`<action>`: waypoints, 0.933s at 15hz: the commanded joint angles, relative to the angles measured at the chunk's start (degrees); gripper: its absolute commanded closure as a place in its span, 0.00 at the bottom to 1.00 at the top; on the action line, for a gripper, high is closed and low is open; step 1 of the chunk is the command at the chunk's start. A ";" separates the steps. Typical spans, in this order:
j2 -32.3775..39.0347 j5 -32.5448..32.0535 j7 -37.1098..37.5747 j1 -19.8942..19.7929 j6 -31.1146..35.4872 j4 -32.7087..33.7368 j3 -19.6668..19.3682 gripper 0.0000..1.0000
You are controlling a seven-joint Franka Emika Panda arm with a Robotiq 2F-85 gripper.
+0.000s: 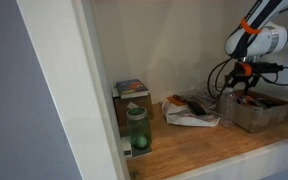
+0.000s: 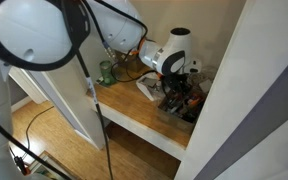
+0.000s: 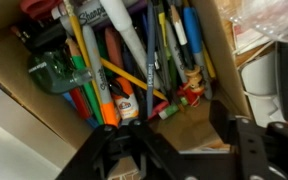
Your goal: Put the pen into the cardboard box
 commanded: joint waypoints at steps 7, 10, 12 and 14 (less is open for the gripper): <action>-10.92 -0.33 -21.78 -2.36 -19.46 1.22 4.66 0.00; -13.27 -1.66 -24.91 -1.54 -27.22 1.40 4.66 0.00; -14.40 -2.53 -26.17 -1.15 -31.41 1.41 4.75 0.00; -15.73 -3.97 -26.35 -0.54 -34.21 0.76 4.80 0.00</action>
